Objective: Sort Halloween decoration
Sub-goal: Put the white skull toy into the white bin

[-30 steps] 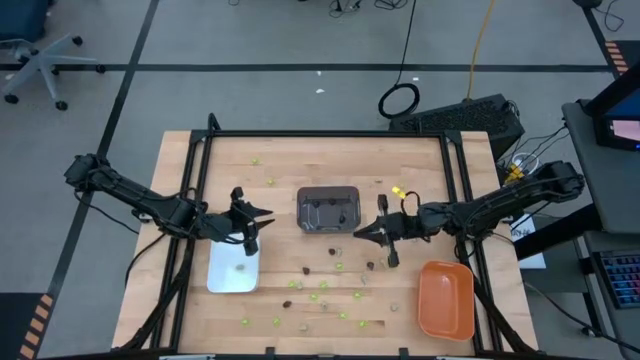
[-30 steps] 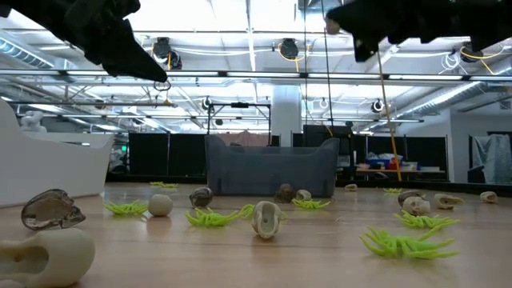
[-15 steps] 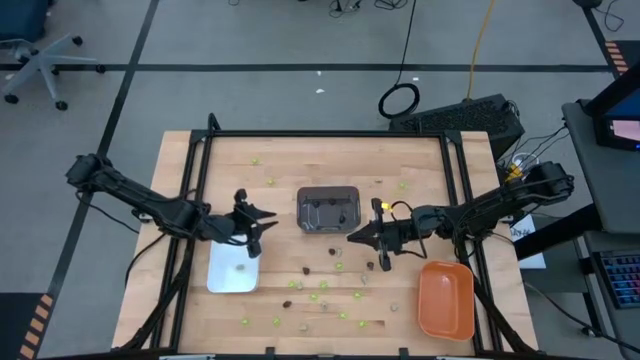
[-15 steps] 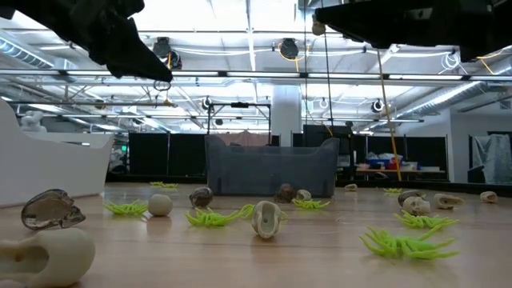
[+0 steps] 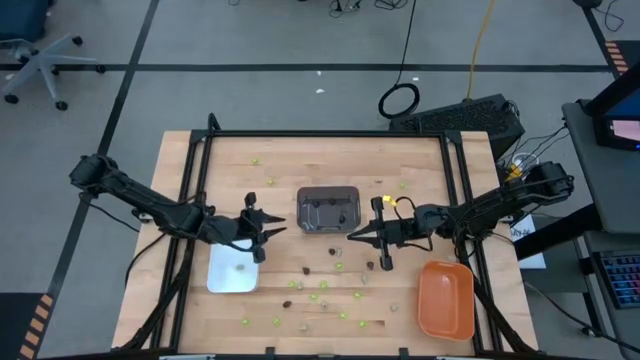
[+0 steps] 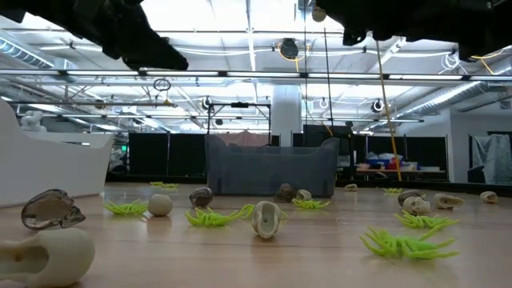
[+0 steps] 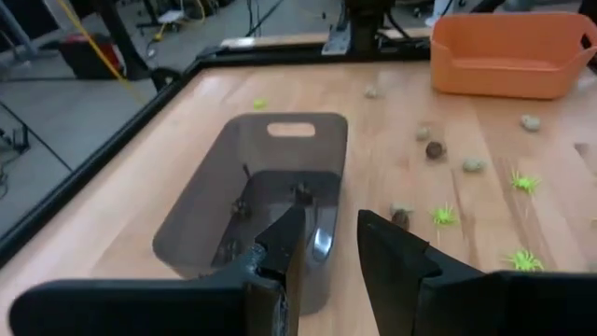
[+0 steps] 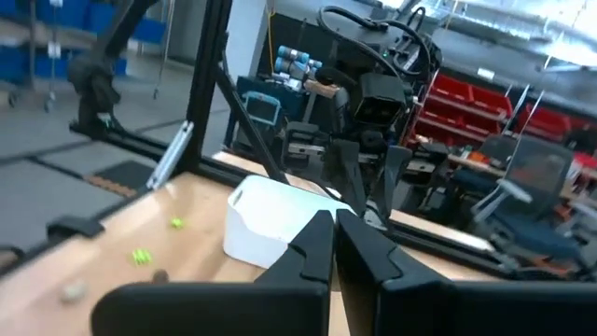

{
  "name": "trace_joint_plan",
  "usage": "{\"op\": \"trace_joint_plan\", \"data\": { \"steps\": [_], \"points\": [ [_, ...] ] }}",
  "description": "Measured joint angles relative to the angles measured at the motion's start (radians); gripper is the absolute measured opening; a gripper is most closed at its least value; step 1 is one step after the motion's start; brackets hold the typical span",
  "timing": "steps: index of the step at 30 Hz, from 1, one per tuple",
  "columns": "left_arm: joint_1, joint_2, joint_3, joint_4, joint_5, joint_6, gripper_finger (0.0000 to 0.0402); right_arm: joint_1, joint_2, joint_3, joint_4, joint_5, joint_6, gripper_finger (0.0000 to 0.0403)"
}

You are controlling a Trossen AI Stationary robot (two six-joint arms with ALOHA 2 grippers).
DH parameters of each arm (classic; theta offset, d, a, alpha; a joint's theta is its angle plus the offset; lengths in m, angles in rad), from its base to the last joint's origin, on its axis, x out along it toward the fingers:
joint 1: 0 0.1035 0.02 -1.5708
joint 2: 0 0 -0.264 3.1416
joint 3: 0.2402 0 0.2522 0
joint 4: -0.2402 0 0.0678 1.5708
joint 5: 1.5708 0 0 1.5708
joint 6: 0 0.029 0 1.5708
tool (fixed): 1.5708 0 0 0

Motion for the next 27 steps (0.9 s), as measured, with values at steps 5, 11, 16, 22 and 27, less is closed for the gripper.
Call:
{"op": "trace_joint_plan", "data": {
  "steps": [5, 11, 16, 22, 27],
  "points": [
    [0.000, 0.007, 0.000, 0.045, 0.000, 0.014, 0.0100, 0.000, 0.000, 0.000, 0.016, 0.001, 0.144, 0.0000],
    [0.000, 0.007, 0.000, 0.043, 0.000, 0.007, 0.0100, 0.000, 0.000, 0.000, 0.079, 0.006, 0.297, 0.0000],
    [0.000, 0.007, 0.000, 0.063, 0.000, 0.004, 0.0100, 0.000, 0.000, 0.000, 0.096, 0.041, 0.402, 0.0000],
    [0.000, 0.007, 0.000, 0.071, 0.000, -0.049, 0.0100, 0.001, 0.000, 0.000, 0.090, 0.057, 0.426, 0.0000],
    [-0.015, 0.012, 0.000, 0.116, 0.012, -0.049, 0.0100, 0.027, 0.017, 0.000, 0.094, 0.057, 0.296, 0.0000]
  ]
}}
